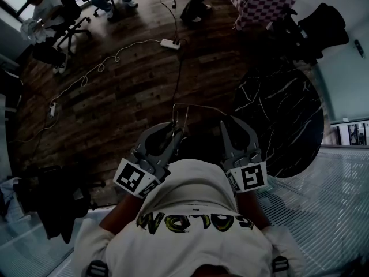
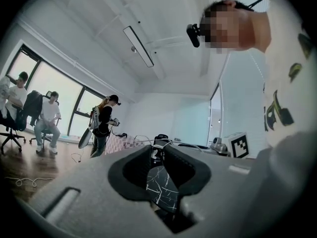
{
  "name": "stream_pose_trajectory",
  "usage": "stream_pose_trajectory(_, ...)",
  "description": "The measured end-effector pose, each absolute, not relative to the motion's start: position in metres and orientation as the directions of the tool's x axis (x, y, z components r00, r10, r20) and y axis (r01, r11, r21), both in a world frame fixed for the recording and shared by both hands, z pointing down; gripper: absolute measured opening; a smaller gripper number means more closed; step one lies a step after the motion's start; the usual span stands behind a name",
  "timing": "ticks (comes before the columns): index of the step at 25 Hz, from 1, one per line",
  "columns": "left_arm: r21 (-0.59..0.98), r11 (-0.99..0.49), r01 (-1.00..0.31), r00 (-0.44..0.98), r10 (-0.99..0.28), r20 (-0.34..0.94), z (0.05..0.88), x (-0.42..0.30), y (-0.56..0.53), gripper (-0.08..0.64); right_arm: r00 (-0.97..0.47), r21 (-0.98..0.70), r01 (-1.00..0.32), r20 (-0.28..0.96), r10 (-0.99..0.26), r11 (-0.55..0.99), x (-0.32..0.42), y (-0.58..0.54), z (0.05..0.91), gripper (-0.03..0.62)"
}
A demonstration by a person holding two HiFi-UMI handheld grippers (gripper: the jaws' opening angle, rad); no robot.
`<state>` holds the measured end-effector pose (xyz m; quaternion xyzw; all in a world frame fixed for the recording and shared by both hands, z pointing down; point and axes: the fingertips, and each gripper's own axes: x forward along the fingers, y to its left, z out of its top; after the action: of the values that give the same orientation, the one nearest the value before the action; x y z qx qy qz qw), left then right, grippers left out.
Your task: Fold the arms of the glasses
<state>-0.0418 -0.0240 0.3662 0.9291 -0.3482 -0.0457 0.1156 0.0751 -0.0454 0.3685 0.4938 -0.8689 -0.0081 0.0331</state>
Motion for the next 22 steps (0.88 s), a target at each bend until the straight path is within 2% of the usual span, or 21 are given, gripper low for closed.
stream_pose_trajectory(19,0.249,-0.742,-0.622,0.764,-0.645,-0.016,0.3613,-0.0366,-0.0204,0.081,-0.489,0.041,-0.870,0.058,-0.870,0.492,0.0853,-0.0484,0.3717,0.061)
stream_pose_trajectory(22,0.251,-0.743,-0.621,0.765,-0.644,-0.015,0.3620,-0.0369,-0.0203,0.081,-0.498,0.041,-0.865,0.052,-0.866,0.500,0.0836,-0.0474,0.3713,0.035)
